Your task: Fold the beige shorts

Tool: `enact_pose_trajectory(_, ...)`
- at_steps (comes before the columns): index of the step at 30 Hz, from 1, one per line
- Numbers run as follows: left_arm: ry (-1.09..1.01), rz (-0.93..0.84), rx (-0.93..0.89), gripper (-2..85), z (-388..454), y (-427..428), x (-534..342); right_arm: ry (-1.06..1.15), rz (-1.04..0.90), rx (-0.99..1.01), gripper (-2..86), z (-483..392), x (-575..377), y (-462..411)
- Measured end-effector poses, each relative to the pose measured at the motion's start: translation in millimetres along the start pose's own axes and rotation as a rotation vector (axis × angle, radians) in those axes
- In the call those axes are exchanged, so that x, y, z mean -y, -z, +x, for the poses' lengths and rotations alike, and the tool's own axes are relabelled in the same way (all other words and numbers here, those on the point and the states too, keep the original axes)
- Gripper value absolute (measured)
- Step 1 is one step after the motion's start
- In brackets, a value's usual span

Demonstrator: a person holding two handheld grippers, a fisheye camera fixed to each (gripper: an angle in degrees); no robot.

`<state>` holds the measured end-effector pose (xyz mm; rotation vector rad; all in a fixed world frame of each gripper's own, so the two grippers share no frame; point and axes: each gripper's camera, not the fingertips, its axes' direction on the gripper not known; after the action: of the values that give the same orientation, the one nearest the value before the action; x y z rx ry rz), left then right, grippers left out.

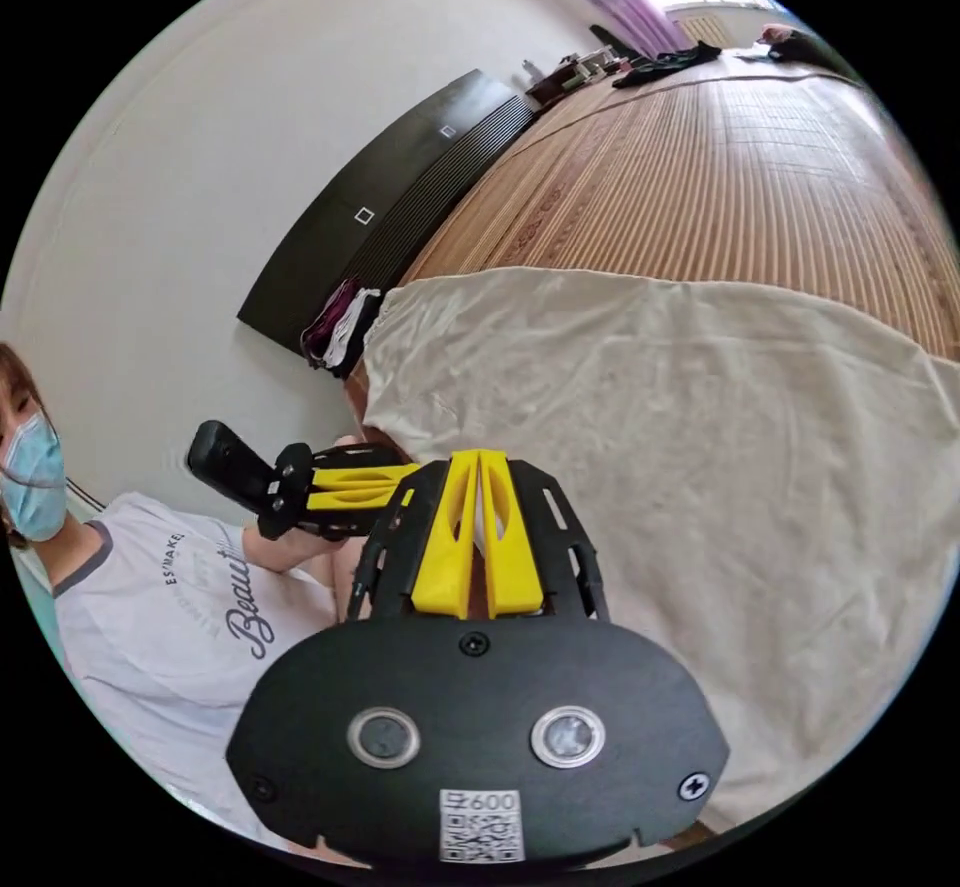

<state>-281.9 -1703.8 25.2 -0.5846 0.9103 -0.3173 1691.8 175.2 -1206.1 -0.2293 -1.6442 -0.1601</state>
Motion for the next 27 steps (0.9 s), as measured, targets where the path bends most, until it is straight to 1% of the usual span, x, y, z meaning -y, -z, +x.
enact_pose_trajectory(2,-0.014,-0.125,-0.018,0.8,3,-36,-11,-0.024,-0.016,-0.154,-0.8,-15,-24,-3)
enact_pose_trajectory(3,-0.013,-0.158,-0.023,0.8,3,-45,-18,-0.022,-0.035,-0.200,-0.8,-18,-30,-4)
enact_pose_trajectory(4,-0.003,-0.103,-0.031,0.8,1,-46,-34,-0.010,0.017,-0.201,-0.8,-26,-43,4)
enact_pose_trajectory(5,0.012,-0.087,-0.053,0.8,-1,-47,-45,-0.059,0.055,-0.207,-0.8,-29,-55,15)
enact_pose_trajectory(9,0.005,-0.083,-0.070,0.9,-4,-53,-70,-0.118,0.170,-0.316,-0.8,-43,-89,56)
enact_pose_trajectory(12,-0.014,-0.075,-0.043,1.1,1,-58,-90,-0.225,0.285,-0.430,-0.8,-52,-120,99)
enact_pose_trajectory(13,-0.023,-0.069,-0.030,1.2,4,-60,-98,-0.295,0.354,-0.475,-0.8,-58,-136,119)
enact_pose_trajectory(15,-0.033,-0.066,-0.015,1.5,9,-64,-110,-0.337,0.498,-0.523,-0.6,-74,-165,147)
enact_pose_trajectory(17,-0.054,-0.064,-0.002,2.5,15,-67,-124,-0.412,0.712,-0.653,-0.2,-94,-211,180)
enact_pose_trajectory(18,-0.067,-0.066,0.004,2.9,17,-68,-127,-0.451,0.758,-0.685,-0.1,-96,-222,187)
enact_pose_trajectory(19,-0.125,-0.067,0.014,4.8,24,-68,-134,-0.513,0.835,-0.723,0.9,-98,-242,201)
enact_pose_trajectory(20,-0.171,-0.051,0.030,7.5,31,-65,-141,-0.554,0.886,-0.746,1.5,-99,-256,212)
enact_pose_trajectory(23,-0.263,0.012,0.066,8.9,49,-60,-162,-0.573,0.953,-0.781,1.7,-101,-276,229)
enact_pose_trajectory(27,-0.295,0.022,0.071,9.1,63,-64,-186,-0.581,0.957,-0.749,1.1,-101,-275,235)
